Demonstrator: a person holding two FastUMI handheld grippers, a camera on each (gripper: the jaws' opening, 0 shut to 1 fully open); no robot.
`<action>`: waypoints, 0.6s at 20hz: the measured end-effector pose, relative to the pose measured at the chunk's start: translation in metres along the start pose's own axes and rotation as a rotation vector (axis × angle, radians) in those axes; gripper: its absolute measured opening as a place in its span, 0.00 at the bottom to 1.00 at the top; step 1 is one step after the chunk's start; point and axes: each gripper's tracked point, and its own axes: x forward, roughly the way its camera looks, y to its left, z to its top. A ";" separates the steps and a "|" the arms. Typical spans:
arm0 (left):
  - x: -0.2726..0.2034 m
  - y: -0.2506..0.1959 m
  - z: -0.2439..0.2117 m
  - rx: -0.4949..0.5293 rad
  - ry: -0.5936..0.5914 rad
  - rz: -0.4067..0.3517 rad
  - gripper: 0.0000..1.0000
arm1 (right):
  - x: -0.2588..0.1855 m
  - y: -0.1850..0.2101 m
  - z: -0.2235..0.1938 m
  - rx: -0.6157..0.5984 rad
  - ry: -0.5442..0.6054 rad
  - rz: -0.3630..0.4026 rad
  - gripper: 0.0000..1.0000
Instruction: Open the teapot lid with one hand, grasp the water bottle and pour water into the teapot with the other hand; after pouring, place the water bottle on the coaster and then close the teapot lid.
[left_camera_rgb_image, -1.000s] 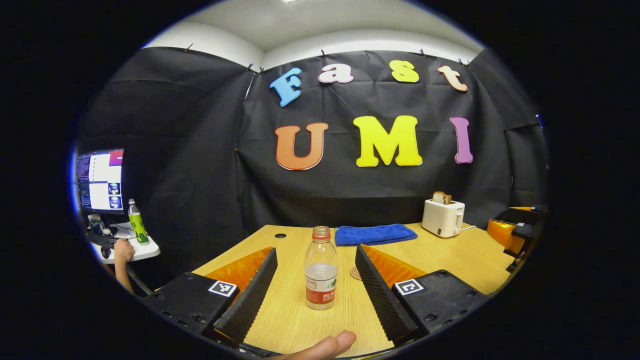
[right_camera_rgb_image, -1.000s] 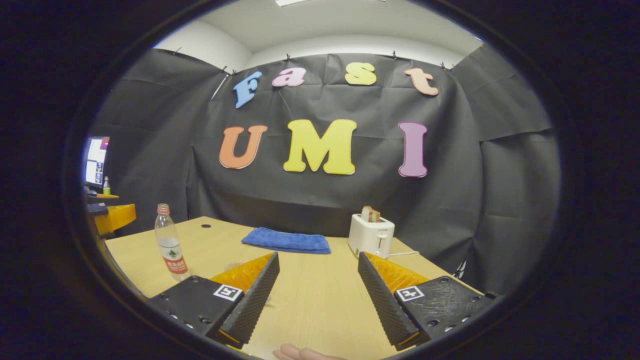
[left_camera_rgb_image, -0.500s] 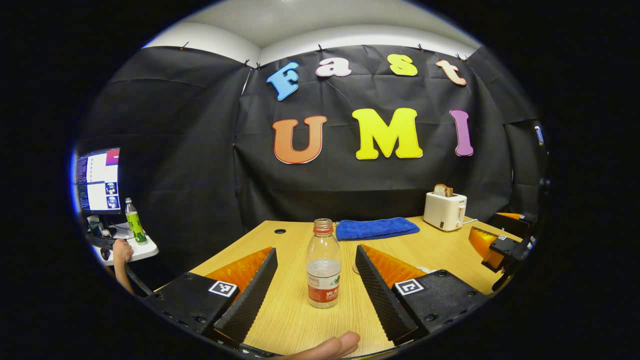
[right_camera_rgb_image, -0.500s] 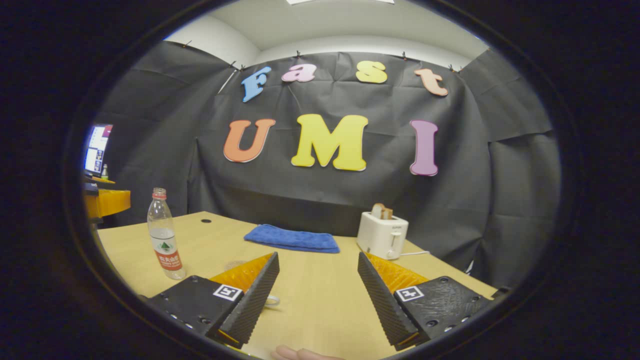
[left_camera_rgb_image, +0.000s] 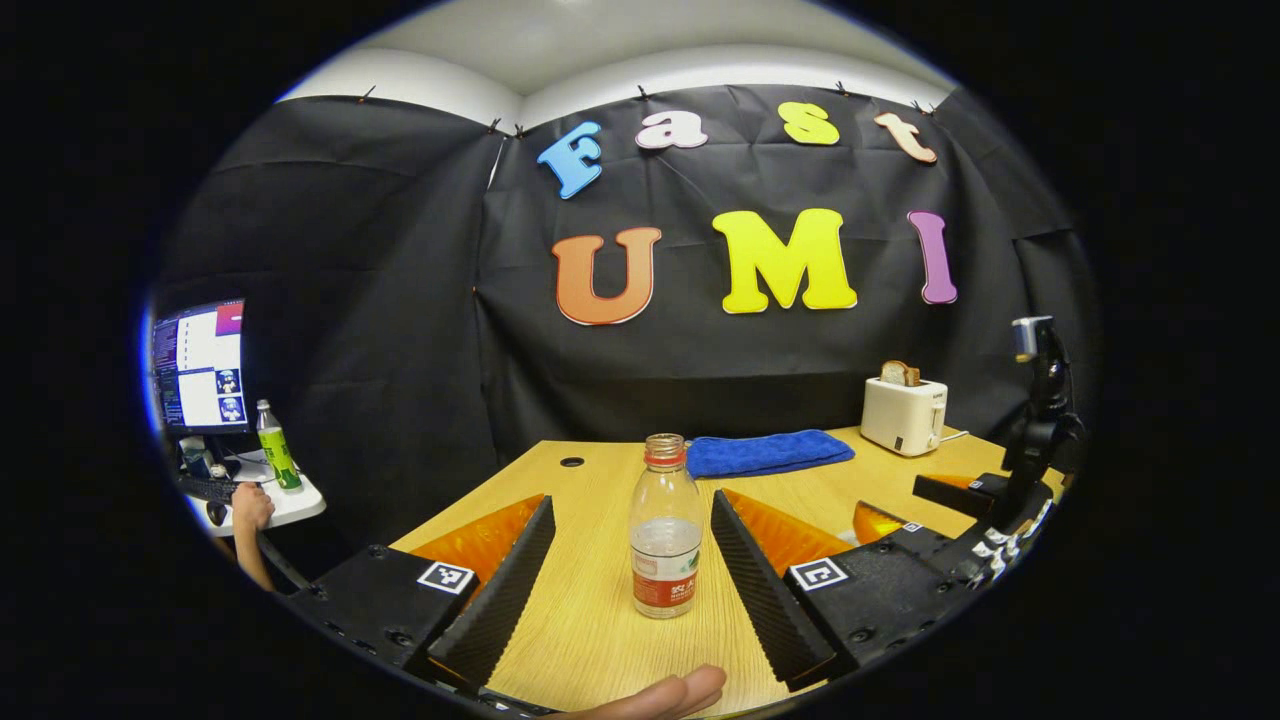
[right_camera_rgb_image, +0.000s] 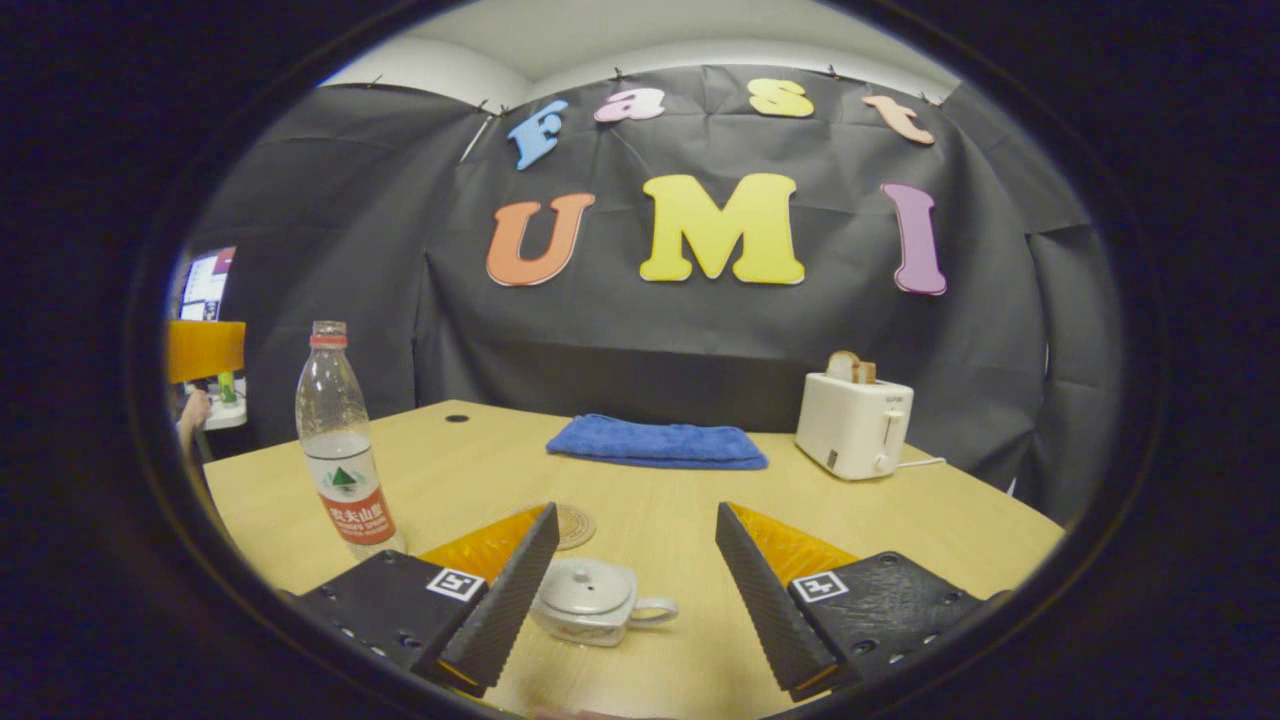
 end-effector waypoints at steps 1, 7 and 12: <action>0.001 0.002 -0.001 -0.002 0.003 0.002 0.98 | 0.004 0.004 -0.005 -0.011 0.013 0.000 0.95; 0.005 0.013 -0.005 -0.003 0.013 0.025 0.99 | 0.013 0.019 -0.025 0.009 0.072 0.008 0.51; 0.007 0.017 -0.007 -0.013 0.021 0.035 0.99 | 0.016 0.024 -0.028 0.026 0.086 0.037 0.36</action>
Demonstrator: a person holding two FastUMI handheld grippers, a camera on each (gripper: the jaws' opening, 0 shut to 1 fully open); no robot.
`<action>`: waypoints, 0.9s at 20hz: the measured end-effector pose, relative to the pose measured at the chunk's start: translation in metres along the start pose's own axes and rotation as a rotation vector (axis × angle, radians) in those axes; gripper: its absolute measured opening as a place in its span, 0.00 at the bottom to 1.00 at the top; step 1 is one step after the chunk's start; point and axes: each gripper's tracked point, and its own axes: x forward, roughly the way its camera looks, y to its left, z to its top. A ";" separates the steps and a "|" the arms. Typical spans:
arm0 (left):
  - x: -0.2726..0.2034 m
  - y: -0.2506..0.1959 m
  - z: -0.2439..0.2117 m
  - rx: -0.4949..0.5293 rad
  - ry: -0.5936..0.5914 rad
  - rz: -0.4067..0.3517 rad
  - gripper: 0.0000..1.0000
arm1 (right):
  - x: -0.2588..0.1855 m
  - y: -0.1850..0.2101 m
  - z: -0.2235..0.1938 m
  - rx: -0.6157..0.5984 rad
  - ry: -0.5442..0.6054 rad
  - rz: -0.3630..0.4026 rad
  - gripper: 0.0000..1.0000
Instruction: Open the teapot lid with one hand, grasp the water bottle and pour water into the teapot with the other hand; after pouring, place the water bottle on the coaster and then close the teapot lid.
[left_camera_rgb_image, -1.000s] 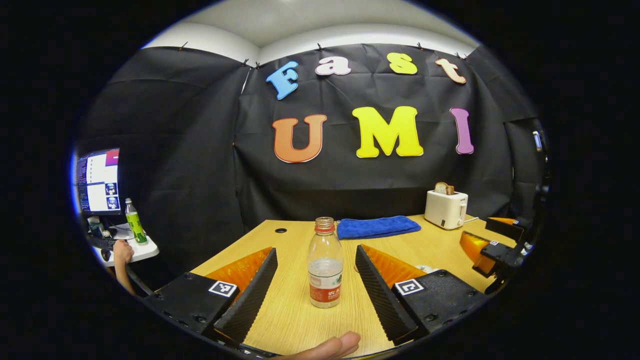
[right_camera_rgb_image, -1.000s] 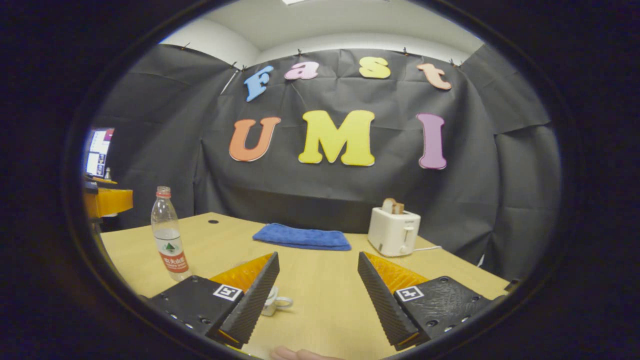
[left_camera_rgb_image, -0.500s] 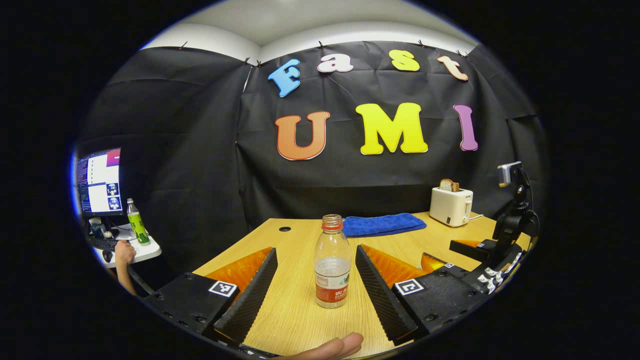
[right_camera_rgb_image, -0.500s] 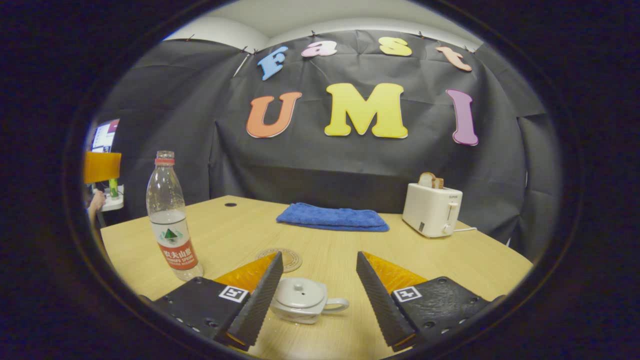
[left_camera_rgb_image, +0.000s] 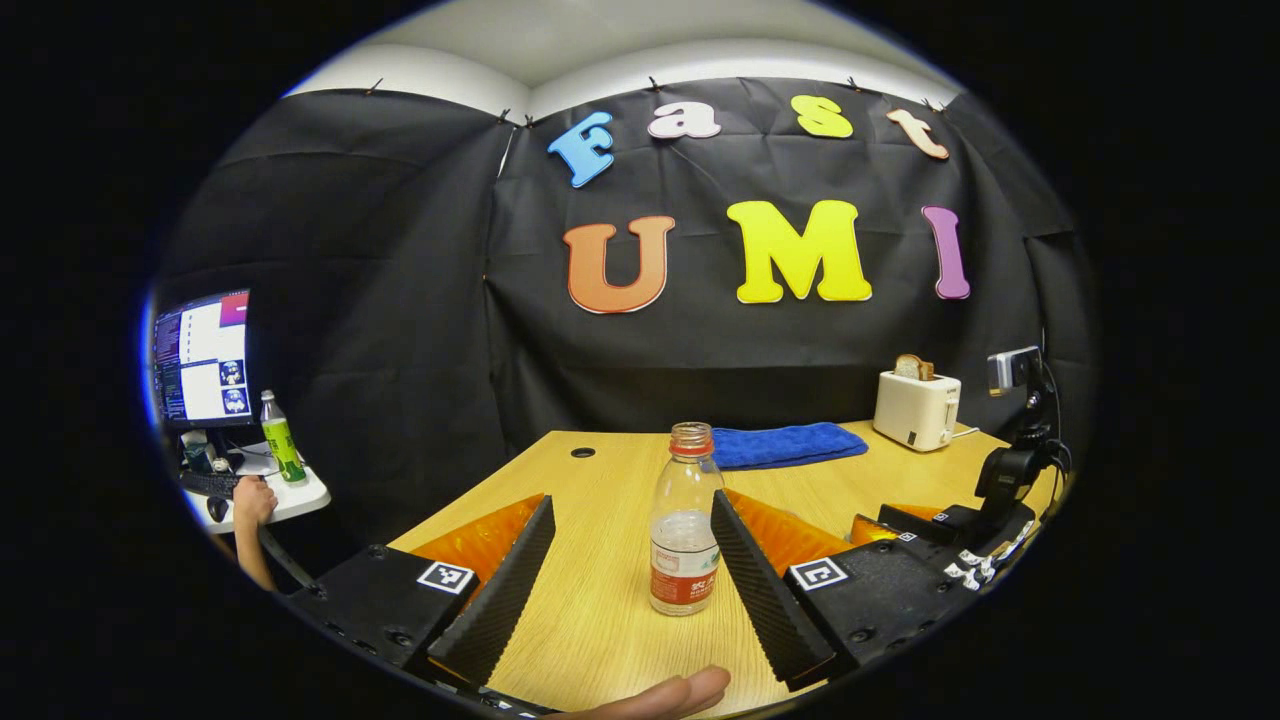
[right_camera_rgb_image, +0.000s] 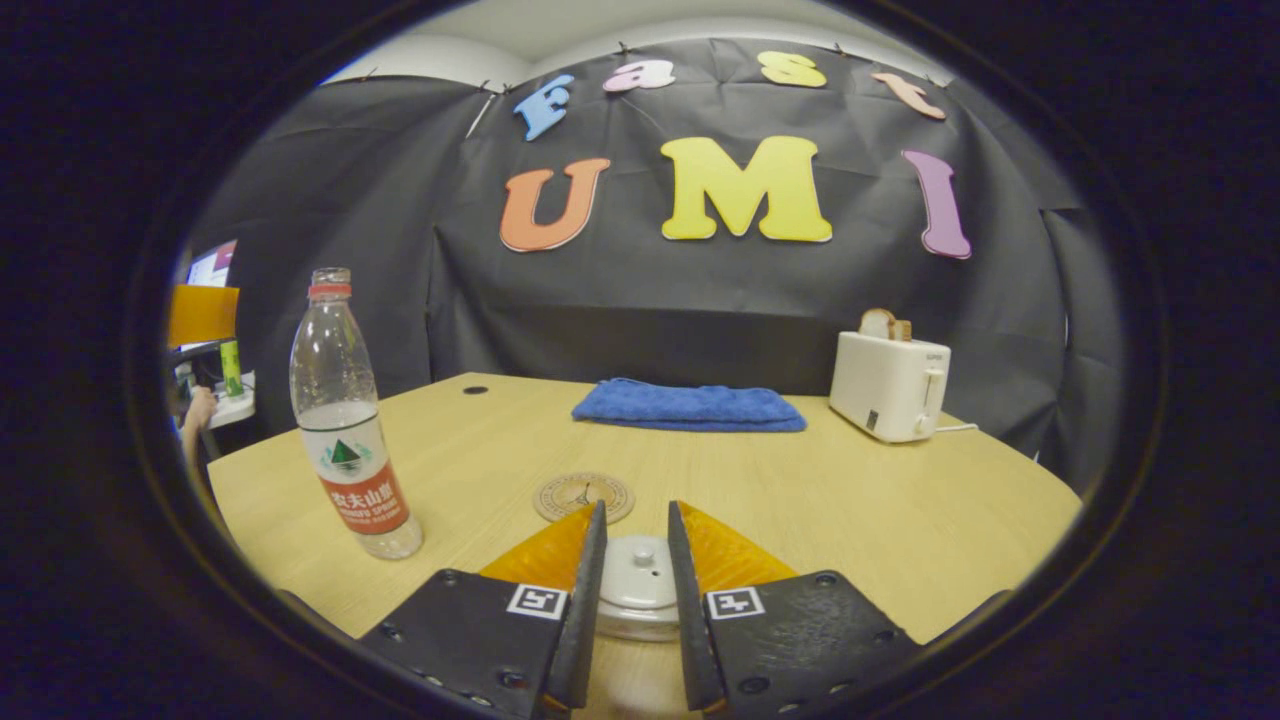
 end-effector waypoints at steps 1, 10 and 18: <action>0.000 0.001 -0.001 -0.001 0.003 0.001 0.99 | 0.002 0.002 0.000 0.005 -0.006 0.010 0.36; 0.007 0.001 -0.007 -0.023 0.007 -0.032 0.98 | 0.005 -0.006 0.004 0.028 -0.027 -0.015 0.02; 0.023 -0.027 -0.027 -0.063 0.032 -0.170 0.98 | -0.035 -0.035 0.040 0.044 -0.111 -0.040 0.02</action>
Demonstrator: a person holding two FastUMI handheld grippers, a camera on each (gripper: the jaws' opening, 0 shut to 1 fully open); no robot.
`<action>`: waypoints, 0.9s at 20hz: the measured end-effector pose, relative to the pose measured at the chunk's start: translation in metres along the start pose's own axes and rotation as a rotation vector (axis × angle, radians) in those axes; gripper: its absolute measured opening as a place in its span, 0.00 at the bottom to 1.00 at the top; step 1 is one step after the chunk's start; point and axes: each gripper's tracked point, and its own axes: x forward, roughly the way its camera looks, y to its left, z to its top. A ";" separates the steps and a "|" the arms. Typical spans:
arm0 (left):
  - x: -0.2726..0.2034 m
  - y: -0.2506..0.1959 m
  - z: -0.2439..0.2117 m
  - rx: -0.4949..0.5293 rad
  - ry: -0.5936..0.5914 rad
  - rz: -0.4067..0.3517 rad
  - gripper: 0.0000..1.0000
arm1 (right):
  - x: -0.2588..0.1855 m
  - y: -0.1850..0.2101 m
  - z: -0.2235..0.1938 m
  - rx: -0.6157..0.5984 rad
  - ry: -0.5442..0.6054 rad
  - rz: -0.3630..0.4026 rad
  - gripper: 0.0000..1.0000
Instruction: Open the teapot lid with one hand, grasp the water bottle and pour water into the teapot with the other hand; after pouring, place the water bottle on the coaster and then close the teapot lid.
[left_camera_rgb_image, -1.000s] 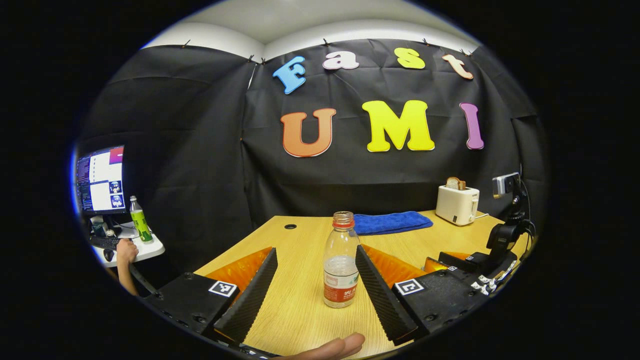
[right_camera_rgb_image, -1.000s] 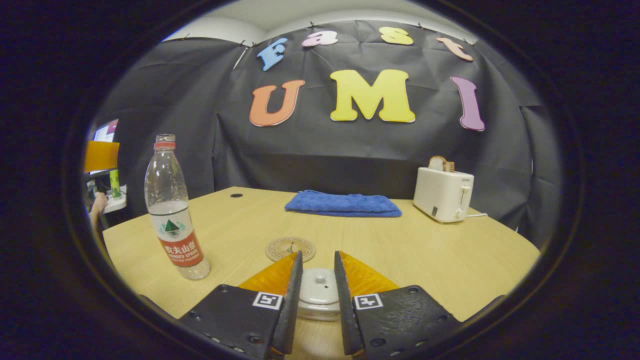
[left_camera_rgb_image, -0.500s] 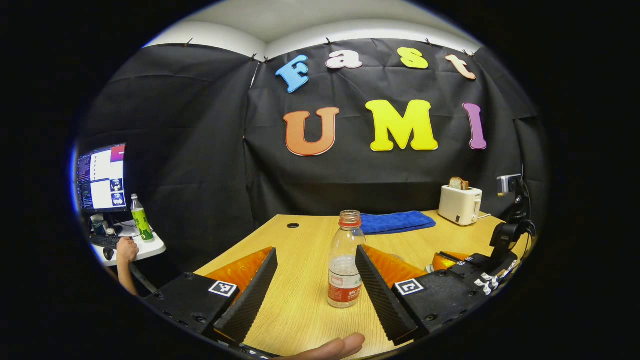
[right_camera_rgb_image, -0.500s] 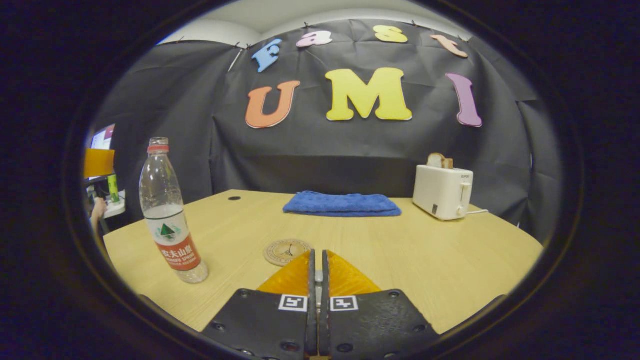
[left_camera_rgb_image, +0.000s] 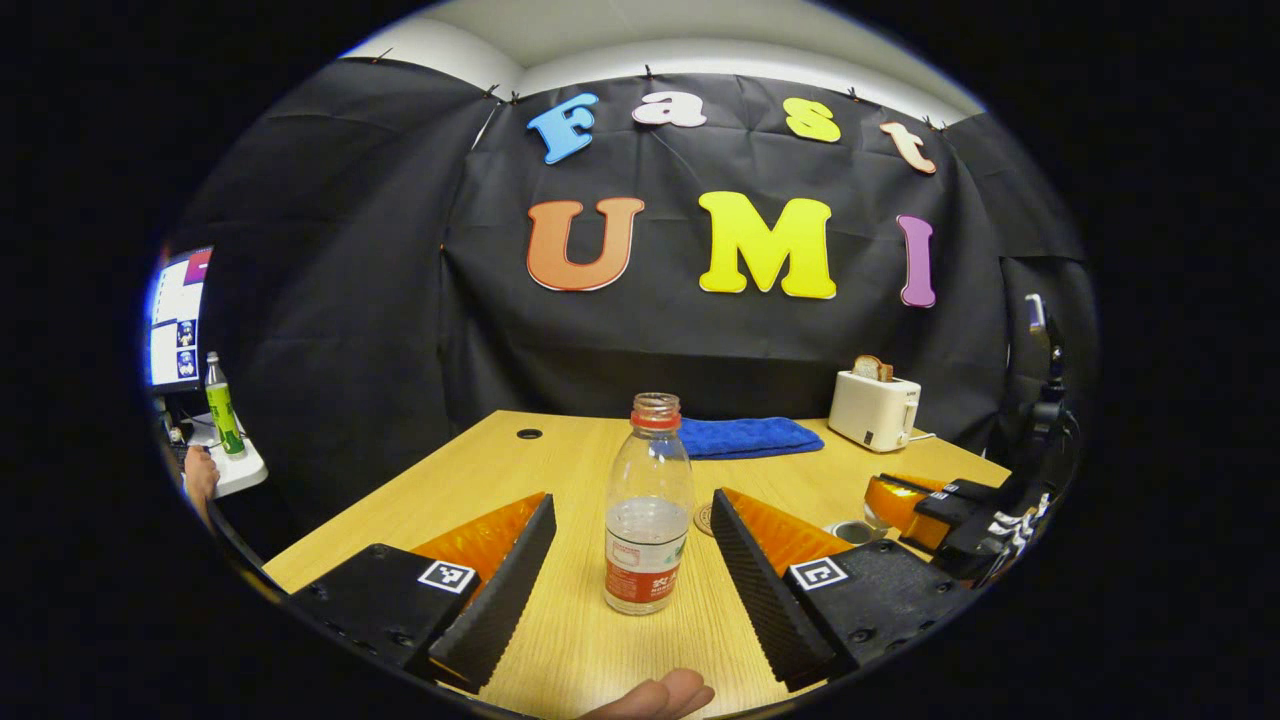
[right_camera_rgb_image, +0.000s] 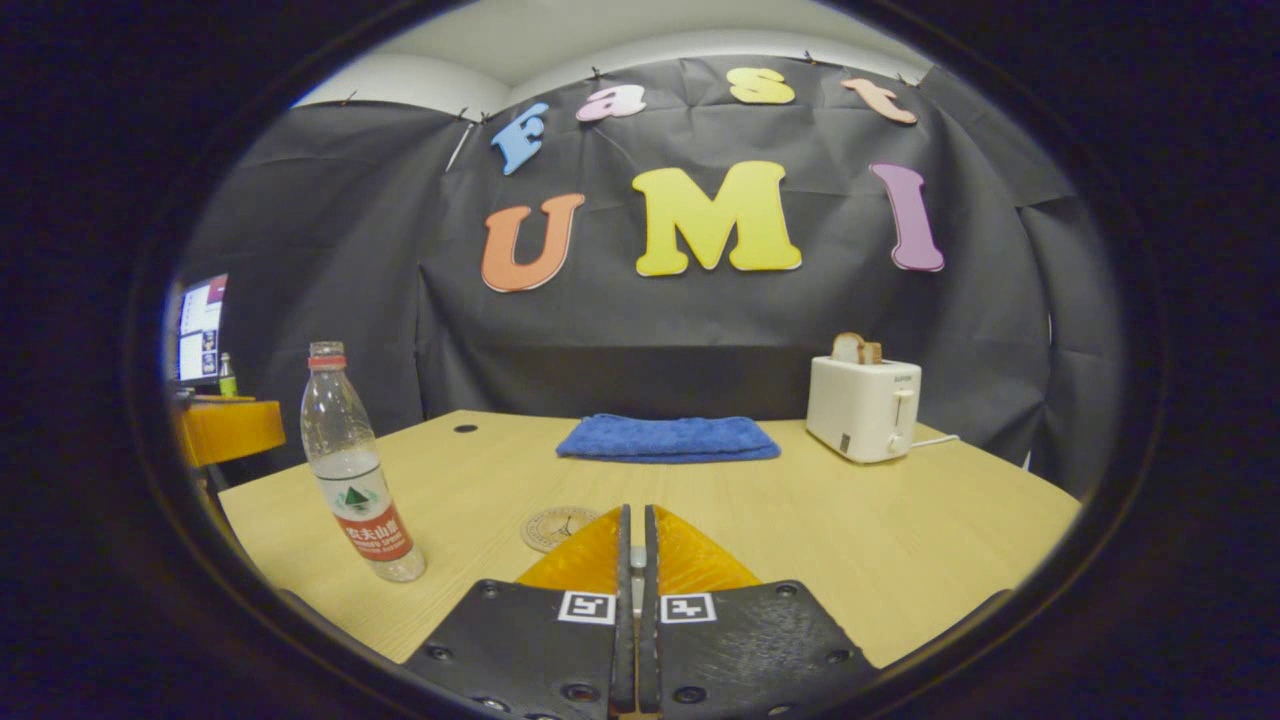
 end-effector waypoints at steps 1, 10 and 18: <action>0.002 -0.002 -0.002 0.007 0.000 -0.005 0.98 | -0.007 -0.009 0.006 -0.010 -0.014 -0.020 0.02; 0.030 -0.008 -0.026 0.008 -0.038 -0.021 0.98 | -0.072 -0.071 0.042 -0.027 -0.063 -0.082 0.05; 0.063 -0.003 -0.049 0.008 -0.081 -0.022 0.98 | -0.085 -0.099 0.056 -0.011 -0.103 -0.114 0.01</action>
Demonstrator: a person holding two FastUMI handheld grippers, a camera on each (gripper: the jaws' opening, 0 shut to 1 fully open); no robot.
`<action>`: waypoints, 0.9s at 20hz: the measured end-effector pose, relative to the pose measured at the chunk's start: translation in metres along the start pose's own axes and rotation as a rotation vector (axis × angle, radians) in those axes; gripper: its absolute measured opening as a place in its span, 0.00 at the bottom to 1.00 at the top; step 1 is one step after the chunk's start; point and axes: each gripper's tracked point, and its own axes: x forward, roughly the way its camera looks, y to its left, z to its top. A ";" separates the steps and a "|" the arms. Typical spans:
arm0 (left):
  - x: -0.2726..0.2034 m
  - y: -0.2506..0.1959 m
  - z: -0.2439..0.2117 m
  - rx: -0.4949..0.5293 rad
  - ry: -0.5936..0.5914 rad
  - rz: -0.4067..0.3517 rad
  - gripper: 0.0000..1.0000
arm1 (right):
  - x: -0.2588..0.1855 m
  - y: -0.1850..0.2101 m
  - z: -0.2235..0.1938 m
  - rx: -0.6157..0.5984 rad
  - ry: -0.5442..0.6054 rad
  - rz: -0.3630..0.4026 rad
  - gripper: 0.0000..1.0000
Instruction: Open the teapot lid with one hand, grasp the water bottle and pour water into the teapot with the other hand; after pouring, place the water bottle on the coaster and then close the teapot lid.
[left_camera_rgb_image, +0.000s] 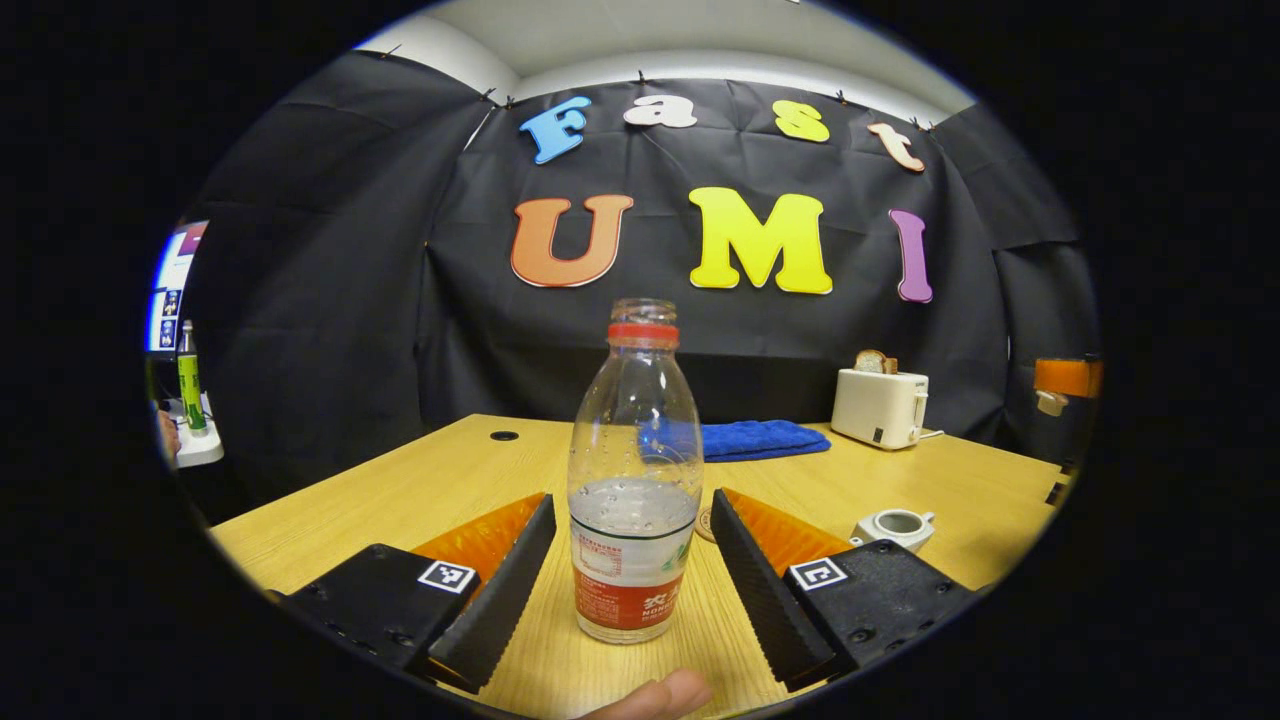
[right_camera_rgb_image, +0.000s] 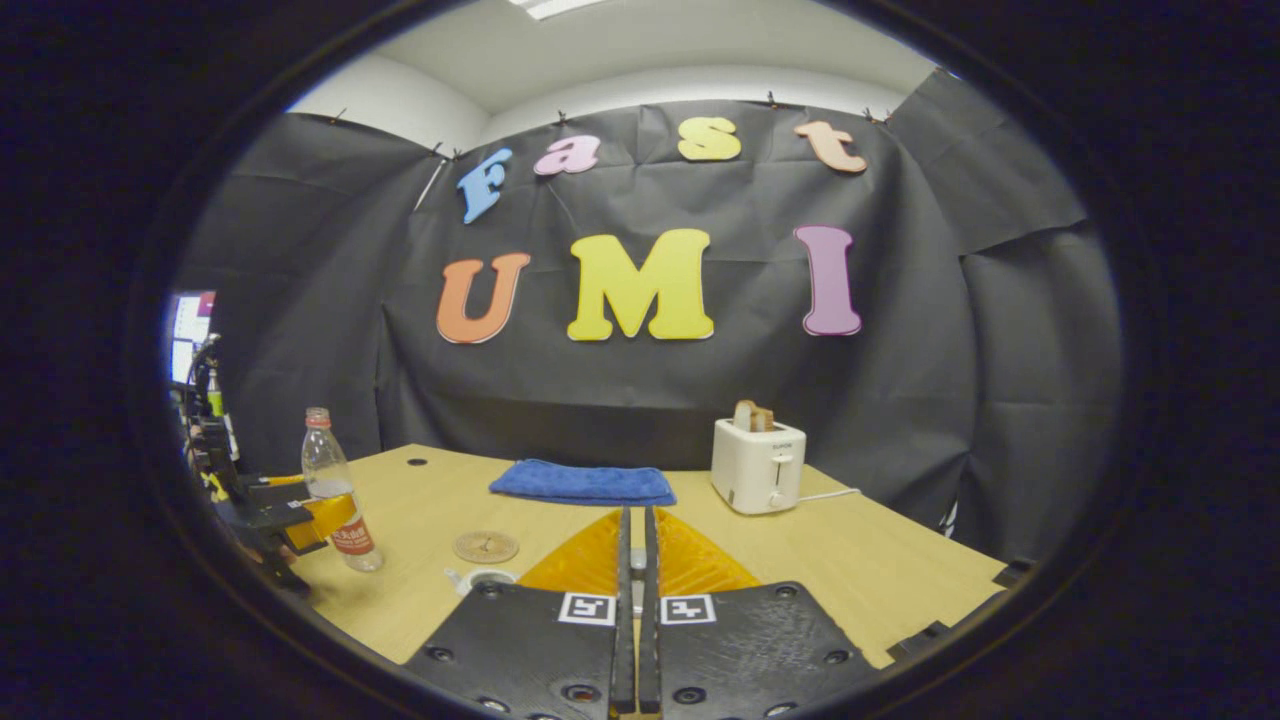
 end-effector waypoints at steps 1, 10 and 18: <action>0.002 0.004 -0.002 0.012 0.001 0.014 0.98 | 0.000 -0.002 -0.001 0.001 0.001 -0.005 0.01; 0.002 -0.002 0.005 0.062 0.006 0.001 0.77 | 0.003 -0.007 -0.002 -0.003 0.012 -0.022 0.02; -0.015 -0.007 0.031 0.287 0.021 0.096 0.76 | 0.002 -0.034 0.004 -0.010 0.008 -0.070 0.02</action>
